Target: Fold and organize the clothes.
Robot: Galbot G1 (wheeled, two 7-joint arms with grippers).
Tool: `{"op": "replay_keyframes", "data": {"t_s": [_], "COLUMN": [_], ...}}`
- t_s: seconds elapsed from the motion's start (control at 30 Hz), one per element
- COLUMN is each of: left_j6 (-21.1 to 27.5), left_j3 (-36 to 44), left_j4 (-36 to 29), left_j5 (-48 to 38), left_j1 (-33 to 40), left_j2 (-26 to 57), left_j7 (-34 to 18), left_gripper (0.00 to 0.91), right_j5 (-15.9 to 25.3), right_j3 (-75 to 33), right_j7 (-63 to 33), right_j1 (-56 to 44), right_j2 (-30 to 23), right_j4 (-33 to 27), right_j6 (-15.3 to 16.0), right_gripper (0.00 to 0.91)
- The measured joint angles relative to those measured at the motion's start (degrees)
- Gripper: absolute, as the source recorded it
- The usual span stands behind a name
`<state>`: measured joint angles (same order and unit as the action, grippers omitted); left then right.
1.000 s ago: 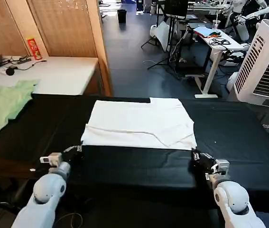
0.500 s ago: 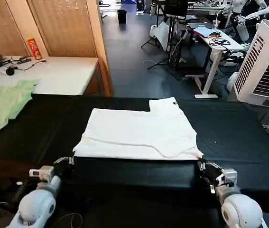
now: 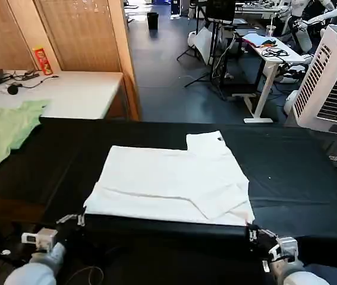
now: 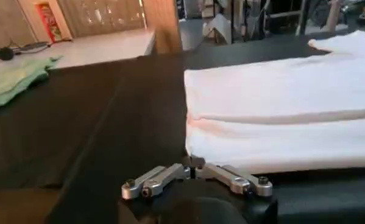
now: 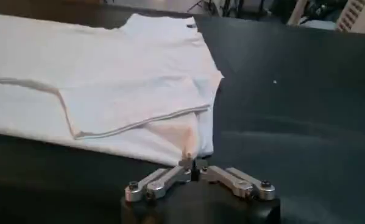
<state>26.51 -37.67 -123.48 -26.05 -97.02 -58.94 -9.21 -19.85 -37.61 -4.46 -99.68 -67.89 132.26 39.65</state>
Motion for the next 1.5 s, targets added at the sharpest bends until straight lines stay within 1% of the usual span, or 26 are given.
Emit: {"op": "replay_keyframes", "data": {"t_s": [0.1, 0.17, 0.23, 0.3, 0.4, 0.5, 0.57, 0.63, 0.73, 0.97, 1.17, 1.23, 1.33, 1.5], "left_j6": [2.52, 2.62, 3.23, 3.47, 1.91, 2.08, 1.77, 2.12, 3.49, 7.37, 8.33, 8.64, 9.52, 10.59], "left_j3": [-1.18, -1.63, -2.27, -2.62, -2.15, -1.03, 0.12, 1.75, 4.78, 13.65, 19.47, 20.72, 21.98, 23.24], "left_j4": [-2.23, -3.77, -4.37, -4.39, -3.50, -0.98, 1.52, 4.93, 10.45, 23.35, 35.72, 39.74, 45.06, 50.54], "left_j5": [-0.70, -0.31, 0.08, -1.31, -4.22, -7.19, -6.77, -6.29, -8.14, -14.39, -14.57, -14.35, -14.24, -13.18], "left_j1": [-1.14, -0.87, 0.14, 1.82, 5.69, 10.80, 15.01, 20.18, 27.74, 44.82, 56.62, 59.67, 63.12, 65.78], "left_j2": [-0.60, -1.29, -1.91, -2.11, -1.81, -0.99, -0.62, -0.56, -0.42, -0.16, -2.14, -2.89, -4.16, -5.69], "left_j7": [-0.80, -2.78, -2.77, -2.80, -2.58, -2.80, -2.22, -1.83, -1.66, -1.45, -0.52, -0.06, 0.55, 2.12], "left_gripper": [0.878, 0.878, 0.878, 0.878, 0.878, 0.878, 0.878, 0.878, 0.878, 0.878, 0.878, 0.878, 0.878, 0.878], "right_j5": [-0.68, -2.19, -3.11, -4.18, -4.70, -4.99, -5.17, -5.37, -5.39, -5.15, -5.08, -5.07, -5.09, -5.15], "right_j3": [-0.96, -1.83, -2.45, -2.58, -1.98, -0.09, 1.45, 3.64, 7.52, 15.62, 20.25, 20.97, 22.00, 23.13], "right_j7": [0.00, 0.01, 0.08, 0.20, 0.29, -0.11, -0.31, -0.77, -1.62, -2.09, -2.31, -2.34, -1.89, -0.75], "right_j1": [-0.12, 0.55, 1.79, 3.96, 9.23, 16.71, 21.52, 26.99, 35.55, 52.54, 63.13, 65.17, 67.77, 70.92], "right_j2": [0.09, 0.31, 0.64, 1.15, 2.28, 3.39, 3.83, 4.12, 4.10, 2.44, -0.49, -1.17, -2.06, -3.34], "right_j4": [2.11, 2.91, 3.04, 2.31, -0.76, -6.01, -9.59, -13.88, -21.30, -38.76, -52.90, -56.27, -60.61, -66.02], "right_j6": [0.11, 0.03, -0.38, -2.18, -5.50, -8.14, -9.16, -9.83, -10.20, -10.13, -9.36, -8.29, -7.67, -7.79], "right_gripper": [0.878, 0.878, 0.878, 0.878, 0.878, 0.878, 0.878, 0.878, 0.878, 0.878, 0.878, 0.878, 0.878, 0.878]}}
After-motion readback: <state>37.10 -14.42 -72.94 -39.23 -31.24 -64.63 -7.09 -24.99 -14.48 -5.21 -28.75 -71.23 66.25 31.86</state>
